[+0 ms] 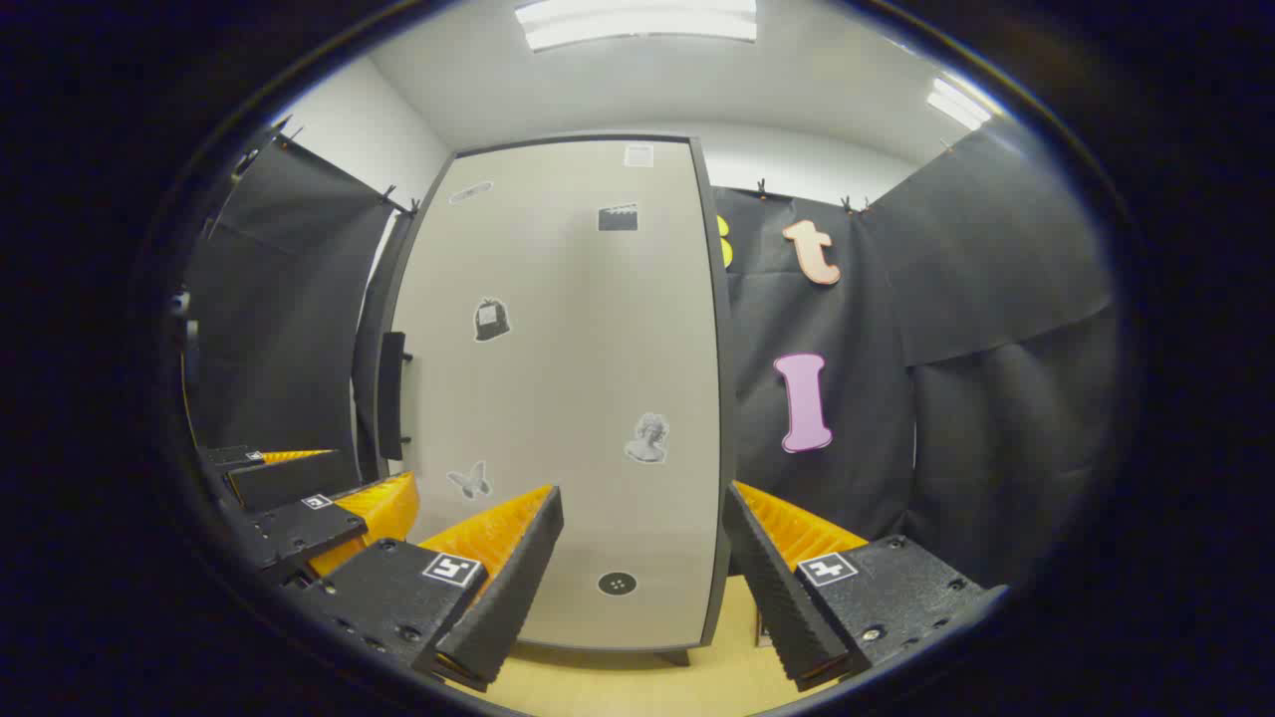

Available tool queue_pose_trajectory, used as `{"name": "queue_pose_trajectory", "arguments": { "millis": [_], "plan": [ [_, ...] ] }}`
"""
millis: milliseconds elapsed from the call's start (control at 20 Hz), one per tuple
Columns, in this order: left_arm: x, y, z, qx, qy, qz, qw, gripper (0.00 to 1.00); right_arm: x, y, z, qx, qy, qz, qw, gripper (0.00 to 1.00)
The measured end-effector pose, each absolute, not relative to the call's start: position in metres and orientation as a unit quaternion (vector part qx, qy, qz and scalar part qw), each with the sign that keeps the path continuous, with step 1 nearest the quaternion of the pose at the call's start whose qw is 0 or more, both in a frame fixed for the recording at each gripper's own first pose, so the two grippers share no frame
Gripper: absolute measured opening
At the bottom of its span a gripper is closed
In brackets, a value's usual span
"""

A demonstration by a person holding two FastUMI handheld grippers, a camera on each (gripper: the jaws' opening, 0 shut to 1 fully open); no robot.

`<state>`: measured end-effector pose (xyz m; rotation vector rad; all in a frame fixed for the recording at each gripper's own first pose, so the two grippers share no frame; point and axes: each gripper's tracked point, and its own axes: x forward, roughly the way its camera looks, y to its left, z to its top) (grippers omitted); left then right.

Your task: Open the cabinet door with the right hand, grasp the bottle in the cabinet with the left hand and place it on the coaster, then close the cabinet door with the right hand.

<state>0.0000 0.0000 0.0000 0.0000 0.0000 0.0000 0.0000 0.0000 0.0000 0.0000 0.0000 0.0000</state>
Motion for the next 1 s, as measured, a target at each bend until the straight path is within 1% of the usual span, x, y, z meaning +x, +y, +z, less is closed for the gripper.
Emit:
{"name": "queue_pose_trajectory", "arguments": {
  "millis": [1000],
  "plan": [
    [-0.0087,-0.0066,0.0082,0.003,-0.012,-0.010,1.000,0.95,-0.0072,-0.0041,-0.0019,-0.004,0.004,-0.003,1.000,1.00]
  ]
}}
